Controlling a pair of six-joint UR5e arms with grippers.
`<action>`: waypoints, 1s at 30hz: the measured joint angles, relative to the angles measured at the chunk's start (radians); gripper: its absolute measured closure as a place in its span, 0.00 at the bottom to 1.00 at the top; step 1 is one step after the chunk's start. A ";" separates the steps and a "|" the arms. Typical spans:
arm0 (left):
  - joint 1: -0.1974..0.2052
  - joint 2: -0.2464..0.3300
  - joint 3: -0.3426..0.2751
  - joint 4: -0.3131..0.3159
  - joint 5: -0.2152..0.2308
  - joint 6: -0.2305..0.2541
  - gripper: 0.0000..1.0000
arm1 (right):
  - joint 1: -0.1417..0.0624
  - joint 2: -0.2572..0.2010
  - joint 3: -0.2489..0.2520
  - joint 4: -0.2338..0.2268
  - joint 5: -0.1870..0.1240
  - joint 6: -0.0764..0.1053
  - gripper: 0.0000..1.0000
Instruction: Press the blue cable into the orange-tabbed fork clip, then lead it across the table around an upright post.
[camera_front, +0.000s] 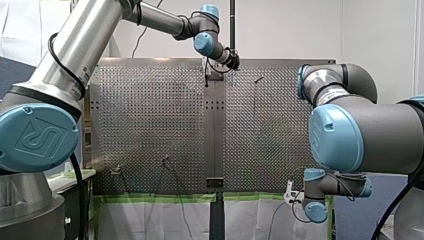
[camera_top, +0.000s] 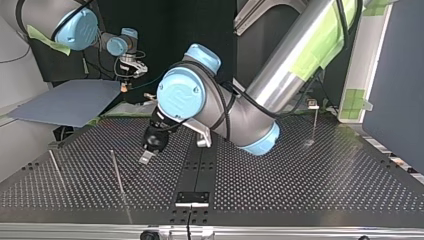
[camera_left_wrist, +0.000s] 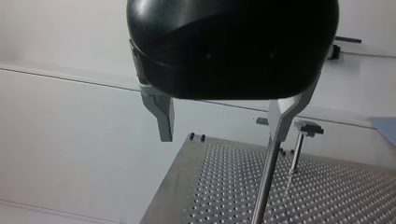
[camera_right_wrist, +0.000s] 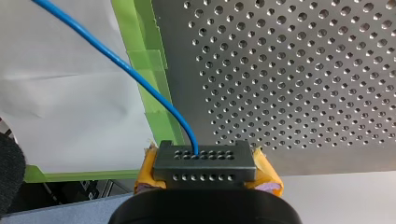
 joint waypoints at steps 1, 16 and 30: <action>-0.001 0.000 0.000 0.000 0.003 -0.008 0.02 | 0.000 0.000 0.000 0.000 0.000 0.001 1.00; -0.008 0.000 0.000 -0.070 -0.048 -0.120 0.02 | 0.004 0.000 0.000 0.000 -0.006 0.009 1.00; -0.002 0.000 0.000 -0.148 -0.127 -0.137 0.02 | 0.010 0.000 0.000 0.001 -0.007 0.008 1.00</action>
